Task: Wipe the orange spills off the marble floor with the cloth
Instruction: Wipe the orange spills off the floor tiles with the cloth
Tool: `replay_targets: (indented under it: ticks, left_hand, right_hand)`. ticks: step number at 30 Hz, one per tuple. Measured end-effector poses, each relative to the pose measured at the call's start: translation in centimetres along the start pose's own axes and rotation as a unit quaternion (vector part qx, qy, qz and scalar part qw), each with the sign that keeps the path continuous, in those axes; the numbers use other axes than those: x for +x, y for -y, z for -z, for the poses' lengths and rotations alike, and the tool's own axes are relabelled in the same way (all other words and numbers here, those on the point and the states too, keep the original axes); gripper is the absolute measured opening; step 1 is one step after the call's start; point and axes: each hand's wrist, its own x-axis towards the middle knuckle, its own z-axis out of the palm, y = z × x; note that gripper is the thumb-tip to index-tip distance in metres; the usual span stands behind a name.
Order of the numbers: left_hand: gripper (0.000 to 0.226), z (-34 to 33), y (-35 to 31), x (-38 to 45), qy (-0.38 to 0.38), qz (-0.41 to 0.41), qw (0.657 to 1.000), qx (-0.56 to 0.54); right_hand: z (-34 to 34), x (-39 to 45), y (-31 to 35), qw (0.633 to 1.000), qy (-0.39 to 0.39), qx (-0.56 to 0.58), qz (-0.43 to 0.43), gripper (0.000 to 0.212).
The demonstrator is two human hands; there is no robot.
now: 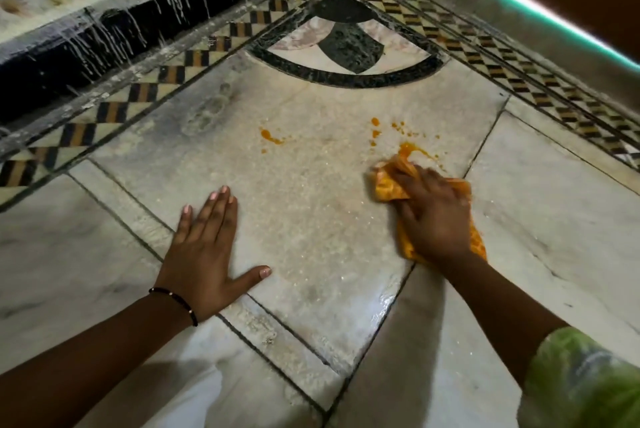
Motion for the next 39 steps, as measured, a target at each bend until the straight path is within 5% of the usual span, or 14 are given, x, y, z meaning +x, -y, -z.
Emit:
replay_targets:
  ticks: [5, 10, 15, 19, 23, 27, 30, 32, 39]
  left_hand:
    - [0.097, 0.6, -1.2, 0.8, -0.008, -0.069, 0.997, -0.015]
    - [0.095, 0.5, -6.7, 6.0, -0.006, -0.212, 0.977, 0.0]
    - [0.096, -1.0, -7.3, 8.0, 0.016, -0.233, 0.971, 0.045]
    - [0.097, -1.1, -7.3, 7.9, 0.019, -0.23, 0.972, 0.044]
    - [0.096, -1.1, -7.4, 7.8, 0.022, -0.222, 0.974, 0.037]
    - [0.095, -1.1, -7.4, 7.8, 0.014, -0.225, 0.974, 0.032]
    - [0.094, -1.1, -7.3, 7.9, 0.008, -0.233, 0.972, 0.032]
    - [0.094, -1.2, -7.3, 7.9, 0.006, -0.234, 0.972, 0.028]
    - [0.092, -1.0, -7.5, 7.8, 0.011, -0.23, 0.973, 0.023]
  right_hand:
    - [1.0, -6.8, -3.4, 0.988, -0.049, 0.018, -0.143, 0.059]
    - [-0.4, -9.2, 3.0, 0.998, -0.044, 0.035, -0.028, 0.054]
    - [0.1, -2.9, -1.7, 0.998, -0.002, 0.021, 0.057, 0.051]
    - [0.8, -3.7, -7.0, 0.994, -0.034, 0.009, -0.104, 0.056]
    - [0.3, -9.3, -5.0, 0.971, -0.071, 0.01, -0.228, 0.06]
    - [0.0, -10.4, 0.7, 0.995, -0.054, 0.019, -0.081, 0.053]
    - [0.5, -5.6, -0.5, 0.995, 0.013, -0.002, 0.103, 0.053]
    - [1.0, -2.3, -2.9, 0.989, 0.039, -0.036, 0.135, 0.057]
    - [1.2, -3.9, -7.4, 0.974, -0.022, 0.002, -0.224, 0.068]
